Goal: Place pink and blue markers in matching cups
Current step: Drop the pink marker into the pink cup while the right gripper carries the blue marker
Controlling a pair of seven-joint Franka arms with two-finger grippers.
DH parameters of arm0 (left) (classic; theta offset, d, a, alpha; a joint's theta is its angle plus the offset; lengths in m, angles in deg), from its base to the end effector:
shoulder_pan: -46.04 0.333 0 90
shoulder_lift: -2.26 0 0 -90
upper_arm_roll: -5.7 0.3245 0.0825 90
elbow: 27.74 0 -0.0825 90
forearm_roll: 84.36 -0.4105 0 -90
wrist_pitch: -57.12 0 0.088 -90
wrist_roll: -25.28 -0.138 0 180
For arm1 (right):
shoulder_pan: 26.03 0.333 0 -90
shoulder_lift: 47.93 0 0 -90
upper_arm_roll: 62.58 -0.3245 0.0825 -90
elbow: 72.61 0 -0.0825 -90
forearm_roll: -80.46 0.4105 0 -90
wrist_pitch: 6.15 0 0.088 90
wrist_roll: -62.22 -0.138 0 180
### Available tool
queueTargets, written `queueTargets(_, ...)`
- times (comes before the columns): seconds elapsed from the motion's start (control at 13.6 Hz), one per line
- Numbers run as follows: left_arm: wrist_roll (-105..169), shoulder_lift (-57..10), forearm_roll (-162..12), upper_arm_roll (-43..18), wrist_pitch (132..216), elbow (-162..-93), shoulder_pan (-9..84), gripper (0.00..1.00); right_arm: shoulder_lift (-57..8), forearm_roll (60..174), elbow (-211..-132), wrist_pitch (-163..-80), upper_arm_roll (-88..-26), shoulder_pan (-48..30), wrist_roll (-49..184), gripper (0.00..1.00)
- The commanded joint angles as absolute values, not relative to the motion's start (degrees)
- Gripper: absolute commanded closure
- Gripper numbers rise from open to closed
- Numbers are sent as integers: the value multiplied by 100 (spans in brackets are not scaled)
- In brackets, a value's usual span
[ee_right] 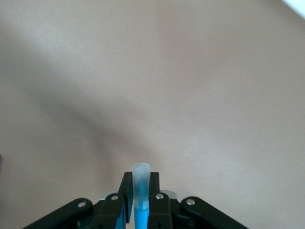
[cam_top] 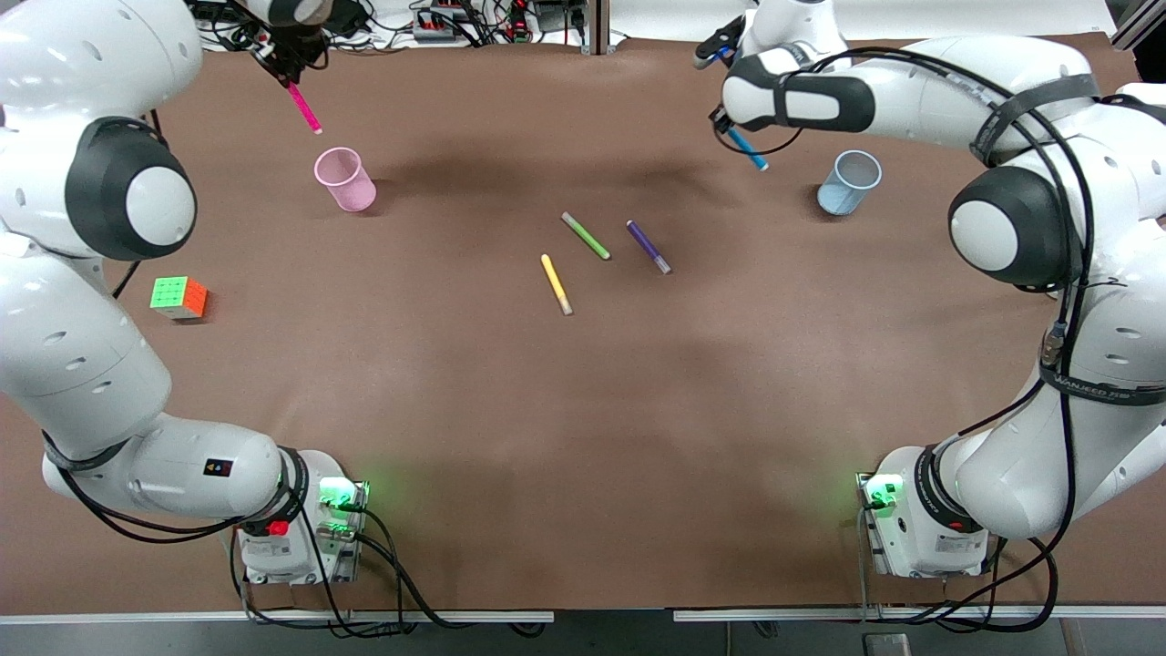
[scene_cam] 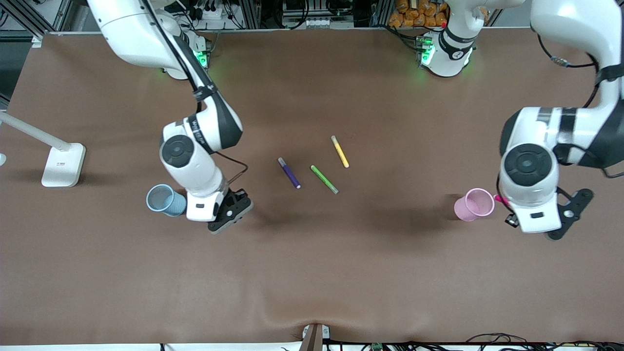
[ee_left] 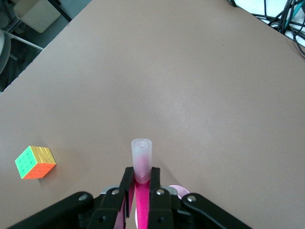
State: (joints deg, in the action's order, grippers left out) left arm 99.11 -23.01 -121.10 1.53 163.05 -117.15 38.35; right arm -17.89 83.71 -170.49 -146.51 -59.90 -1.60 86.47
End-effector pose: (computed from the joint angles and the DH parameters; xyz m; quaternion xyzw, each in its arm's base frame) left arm 0.6948 -0.0736 0.3633 -0.8705 -0.3979 -0.1387 0.2542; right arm 0.6710 0.2722 0.2700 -0.9209 -0.3742 -0.1089 0.0067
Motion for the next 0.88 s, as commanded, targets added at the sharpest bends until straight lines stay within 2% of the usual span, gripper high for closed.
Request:
queueTargets(0.0,10410,-2437,-12400,148,16399,-11774,3752,100,-2094,8380,-17104,-14537,-6082,-484,9630,100)
queueTargets(0.37,10990,-2867,-12400,131,16400,-11862,3620,100,-2840,8511,-17682,-14158,-6126,-854,10264,100)
queueTargets(0.59,11290,-3017,-12418,139,16400,-11941,3549,100,-3158,9319,-18061,-14071,-6109,-1143,11456,100)
queueTargets(0.81,11299,-3131,-12453,139,16373,-11950,3540,100,-3456,9662,-18483,-14105,-6109,-1372,12154,100)
